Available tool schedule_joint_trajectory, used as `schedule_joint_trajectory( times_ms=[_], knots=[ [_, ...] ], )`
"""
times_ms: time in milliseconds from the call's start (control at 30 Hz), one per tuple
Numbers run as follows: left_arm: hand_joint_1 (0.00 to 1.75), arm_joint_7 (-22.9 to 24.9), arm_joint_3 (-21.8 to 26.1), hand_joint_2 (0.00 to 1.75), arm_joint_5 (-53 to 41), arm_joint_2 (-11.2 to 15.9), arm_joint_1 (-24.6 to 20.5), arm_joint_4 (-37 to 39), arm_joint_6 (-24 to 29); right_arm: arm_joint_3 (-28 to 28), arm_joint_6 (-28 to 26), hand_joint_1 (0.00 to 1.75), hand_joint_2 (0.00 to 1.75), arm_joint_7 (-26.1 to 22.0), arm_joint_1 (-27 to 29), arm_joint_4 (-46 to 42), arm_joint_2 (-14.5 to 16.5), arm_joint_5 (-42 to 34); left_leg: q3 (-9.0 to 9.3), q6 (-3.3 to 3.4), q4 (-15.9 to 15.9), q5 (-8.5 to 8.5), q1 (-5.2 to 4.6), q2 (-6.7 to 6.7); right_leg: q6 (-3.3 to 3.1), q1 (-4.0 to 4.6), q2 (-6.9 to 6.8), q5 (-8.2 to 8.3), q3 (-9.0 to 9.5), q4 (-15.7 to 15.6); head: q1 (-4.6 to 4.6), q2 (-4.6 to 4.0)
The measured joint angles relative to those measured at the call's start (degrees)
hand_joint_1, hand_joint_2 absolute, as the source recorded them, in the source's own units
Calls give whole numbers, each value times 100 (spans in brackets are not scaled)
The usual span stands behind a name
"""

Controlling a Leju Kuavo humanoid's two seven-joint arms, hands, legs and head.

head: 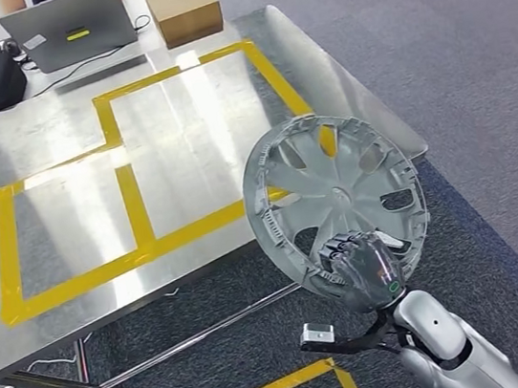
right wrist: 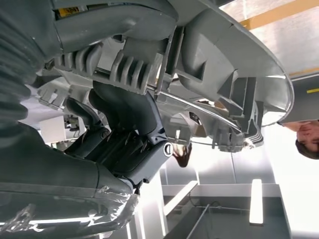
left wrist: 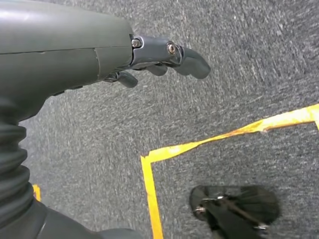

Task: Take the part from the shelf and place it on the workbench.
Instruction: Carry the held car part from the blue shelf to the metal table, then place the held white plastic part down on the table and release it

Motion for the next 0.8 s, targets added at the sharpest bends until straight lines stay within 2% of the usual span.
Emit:
schedule_joint_trajectory(
  times_ms=[33, 100, 133, 167, 267, 333, 367, 433, 467, 500, 533, 567, 600, 633, 667, 800],
  knots=[
    [0, 3, 10, 175, 0, -1, 3, 0, 0, 1, -1, 175, 175, 0, 3, 0, 0, 0, 41, 36, -211, 190, -14, 1, -2, 12, -8, -49, 78, -2, 0, 0],
    [0, 4, 28, 175, 1, 2, 3, 0, 1, 1, -3, 175, 175, 1, 0, 2, 0, -1, 261, 141, -887, 713, -72, 25, 18, 34, -29, -165, 214, -9, -6, -1],
    [0, 6, 35, 175, 1, 3, -1, 0, 2, -1, -7, 175, 175, 2, 0, 4, 0, -1, 357, 169, -1170, 860, -99, 46, 39, 46, -38, -220, 261, -12, -14, -2],
    [0, 7, 41, 175, 2, 3, -4, 0, 3, -4, -10, 175, 175, 2, 1, 5, 0, -1, 412, 182, -1350, 930, -121, 62, 64, 55, -42, -264, 272, -25, -20, -2],
    [0, 13, 53, 175, 2, -3, 3, 0, 5, -12, -19, 175, 175, -1, 8, 0, 1, 1, 490, 182, -1470, 877, -114, 50, 144, 68, -56, -349, 329, -100, -30, -1],
    [0, 13, 60, 175, 2, -4, 1, 0, 13, -12, -22, 175, 175, -2, 0, -6, 1, -1, 599, 239, -1508, 830, -81, 29, 197, 71, -51, -505, 260, 171, -23, -1],
    [0, 13, 62, 175, 2, -4, -6, 0, 16, -12, -24, 175, 175, -2, 1, -7, 1, -3, 653, 265, -1519, 796, -72, 18, 214, 69, -44, -641, 98, 497, -18, -1],
    [0, 13, 65, 175, 2, -3, -17, 0, 20, -11, -25, 175, 175, -1, 11, -3, 1, -3, 729, 293, -1518, 712, -78, -4, 230, 73, -35, -900, -414, 1275, -13, 0],
    [0, 13, 66, 175, 2, -6, -13, 0, 19, -10, -24, 175, 175, -1, 20, -2, 1, -3, 773, 297, -1517, 668, -84, -17, 228, 77, -33, -895, -621, 1499, -13, -1],
    [0, 13, 67, 175, 2, -9, -7, 0, 19, -9, -23, 175, 175, -1, 27, -2, 1, -2, 829, 298, -1517, 622, -88, -31, 223, 80, -32, -761, -731, 1515, -11, -1],
    [0, 13, 67, 175, 2, -12, -1, 0, 19, -9, -23, 175, 175, -1, 31, -2, 1, -2, 897, 295, -1516, 574, -90, -44, 212, 82, -30, -505, -721, 1300, -10, -1],
    [0, 13, 68, 175, 2, -16, 2, 0, 19, -10, -23, 175, 175, -1, 33, -2, 1, -3, 971, 285, -1516, 520, -90, -56, 201, 82, -28, -184, -618, 907, -10, -1],
    [0, 13, 69, 175, 2, -16, 3, 0, 19, -10, -22, 175, 175, 0, 32, 1, 1, -3, 1029, 264, -1512, 467, -99, -67, 189, 84, -20, 56, -476, 530, -15, -1],
    [0, 13, 69, 175, 2, -16, -1, 0, 19, -10, -22, 175, 175, 0, 30, 3, 1, -4, 1064, 241, -1502, 426, -107, -79, 168, 85, -9, 213, -358, 232, -26, -1],
    [0, 13, 70, 175, 2, -15, -5, 0, 19, -10, -22, 175, 175, 0, 31, 5, 1, -4, 1078, 218, -1499, 401, -116, -88, 144, 89, 1, 275, -288, 61, -34, -2],
    [0, 13, 73, 175, 2, -7, -12, 0, 20, -11, -25, 175, 175, 3, 29, 6, 2, -3, 1066, 128, -1453, 316, -125, -70, 15, 69, 14, 214, -227, -23, -61, -1]
  ],
)
